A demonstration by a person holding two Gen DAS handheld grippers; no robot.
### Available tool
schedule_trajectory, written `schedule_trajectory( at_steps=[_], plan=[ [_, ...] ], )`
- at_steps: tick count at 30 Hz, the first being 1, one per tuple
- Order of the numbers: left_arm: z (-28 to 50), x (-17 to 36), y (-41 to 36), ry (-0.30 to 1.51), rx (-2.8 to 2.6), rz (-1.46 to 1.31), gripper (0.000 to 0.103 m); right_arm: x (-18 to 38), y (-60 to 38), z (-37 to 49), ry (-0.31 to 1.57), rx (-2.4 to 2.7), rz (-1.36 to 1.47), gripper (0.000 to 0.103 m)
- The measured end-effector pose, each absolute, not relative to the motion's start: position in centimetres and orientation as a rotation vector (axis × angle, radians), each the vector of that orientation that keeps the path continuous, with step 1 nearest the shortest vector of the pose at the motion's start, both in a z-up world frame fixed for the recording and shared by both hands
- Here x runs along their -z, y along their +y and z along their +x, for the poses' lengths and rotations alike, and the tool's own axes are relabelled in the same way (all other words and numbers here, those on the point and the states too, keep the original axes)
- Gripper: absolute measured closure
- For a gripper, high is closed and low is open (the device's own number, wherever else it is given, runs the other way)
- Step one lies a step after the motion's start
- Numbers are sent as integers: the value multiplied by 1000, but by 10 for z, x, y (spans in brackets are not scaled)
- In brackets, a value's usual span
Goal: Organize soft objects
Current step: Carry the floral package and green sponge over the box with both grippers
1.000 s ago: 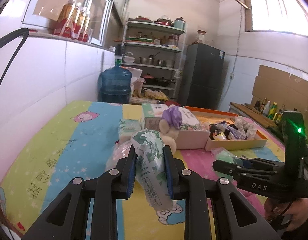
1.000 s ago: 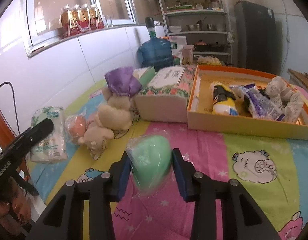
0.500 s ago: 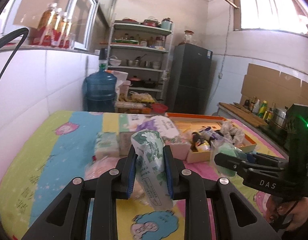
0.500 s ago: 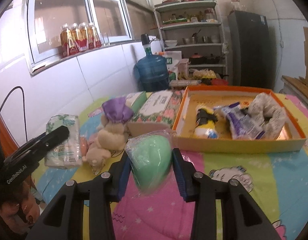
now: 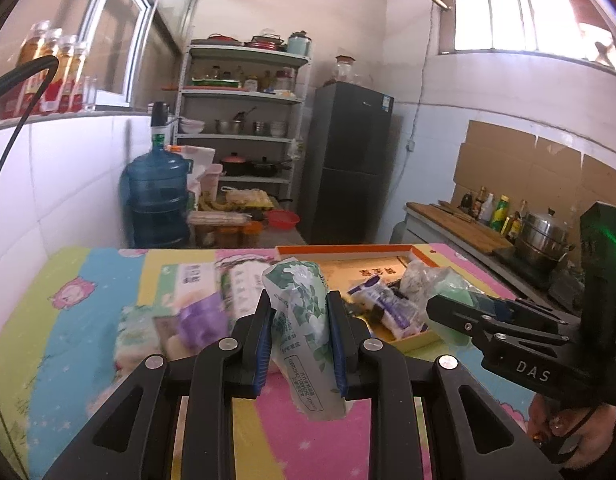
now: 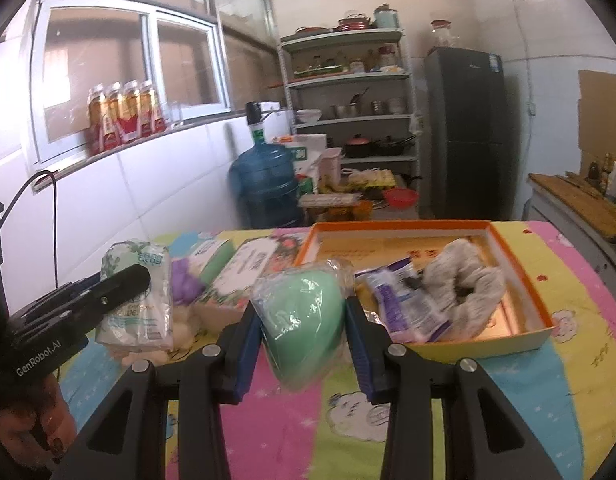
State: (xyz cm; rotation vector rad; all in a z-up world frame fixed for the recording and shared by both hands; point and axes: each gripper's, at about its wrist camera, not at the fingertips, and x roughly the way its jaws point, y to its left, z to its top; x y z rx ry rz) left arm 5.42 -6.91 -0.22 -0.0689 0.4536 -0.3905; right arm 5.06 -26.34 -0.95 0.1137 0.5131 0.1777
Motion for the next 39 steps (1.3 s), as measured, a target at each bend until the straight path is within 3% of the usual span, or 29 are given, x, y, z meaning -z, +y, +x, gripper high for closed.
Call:
schedule_trajectory(
  at_steps=[19,39],
  plan=[
    [120,-11,-148,490,413,-37,77,2,-335,80,485,-79,169,62],
    [207,16,-214,603,409,-66,77,18,-411,137,511,-67,197,62]
  ],
)
